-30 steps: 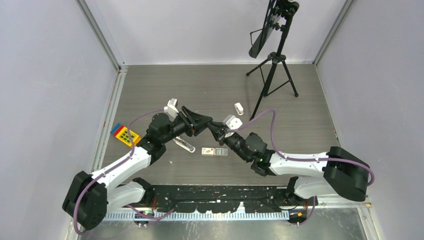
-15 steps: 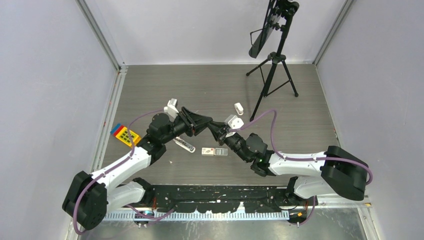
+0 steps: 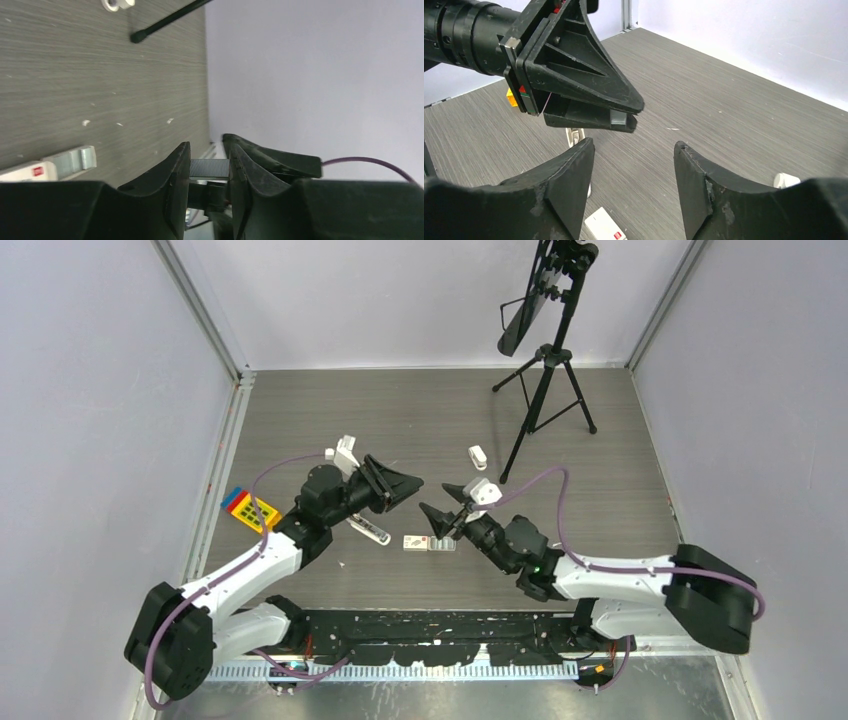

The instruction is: Load the staples into the stapler

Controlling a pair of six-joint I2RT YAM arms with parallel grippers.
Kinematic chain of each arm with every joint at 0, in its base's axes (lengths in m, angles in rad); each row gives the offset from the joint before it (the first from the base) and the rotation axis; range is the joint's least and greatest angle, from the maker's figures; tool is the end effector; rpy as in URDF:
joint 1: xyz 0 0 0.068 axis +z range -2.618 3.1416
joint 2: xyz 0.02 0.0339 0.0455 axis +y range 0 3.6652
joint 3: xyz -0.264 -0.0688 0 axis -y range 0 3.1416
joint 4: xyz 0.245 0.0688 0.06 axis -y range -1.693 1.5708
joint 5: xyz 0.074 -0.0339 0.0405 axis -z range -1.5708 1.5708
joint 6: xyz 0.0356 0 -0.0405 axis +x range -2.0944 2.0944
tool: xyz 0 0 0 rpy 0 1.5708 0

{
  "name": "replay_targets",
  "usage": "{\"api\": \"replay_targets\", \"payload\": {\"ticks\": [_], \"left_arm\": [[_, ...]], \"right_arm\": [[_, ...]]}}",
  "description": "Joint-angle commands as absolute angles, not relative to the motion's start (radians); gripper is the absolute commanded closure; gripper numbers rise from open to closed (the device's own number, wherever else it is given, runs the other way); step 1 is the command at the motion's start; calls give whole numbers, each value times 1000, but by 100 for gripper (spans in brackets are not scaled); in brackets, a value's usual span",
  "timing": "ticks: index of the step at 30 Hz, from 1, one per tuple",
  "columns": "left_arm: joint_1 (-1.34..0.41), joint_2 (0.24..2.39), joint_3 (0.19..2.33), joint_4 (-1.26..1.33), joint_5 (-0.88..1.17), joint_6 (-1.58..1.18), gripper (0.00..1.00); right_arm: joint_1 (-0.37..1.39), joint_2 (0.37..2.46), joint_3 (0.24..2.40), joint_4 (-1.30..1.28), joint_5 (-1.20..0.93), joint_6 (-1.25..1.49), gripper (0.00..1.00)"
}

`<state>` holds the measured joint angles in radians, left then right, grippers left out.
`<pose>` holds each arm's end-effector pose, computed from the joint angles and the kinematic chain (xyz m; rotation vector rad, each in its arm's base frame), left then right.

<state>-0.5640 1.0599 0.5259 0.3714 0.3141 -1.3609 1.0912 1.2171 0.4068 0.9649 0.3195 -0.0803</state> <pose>0.1959 -0.1369 0.2533 -0.5363 1.9781 -1.5995 0.1241 0.2143 0.2416 -0.5651 1.3375 0.6058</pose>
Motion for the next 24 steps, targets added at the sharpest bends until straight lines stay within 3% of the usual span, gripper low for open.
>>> {"api": "replay_targets", "payload": {"ticks": [1, 14, 21, 24], "left_arm": [[-584, 1069, 607, 269, 224, -1111, 79], [-825, 1364, 732, 271, -178, -703, 79], [-897, 1555, 762, 434, -325, -505, 78], [-919, 1642, 768, 536, -369, -446, 78]], "right_arm": [[1095, 1057, 368, 880, 396, -29, 35], [1095, 501, 373, 122, 685, 133, 26], [1094, 416, 499, -360, 788, 382, 26], [1095, 411, 530, -444, 767, 442, 26]]}}
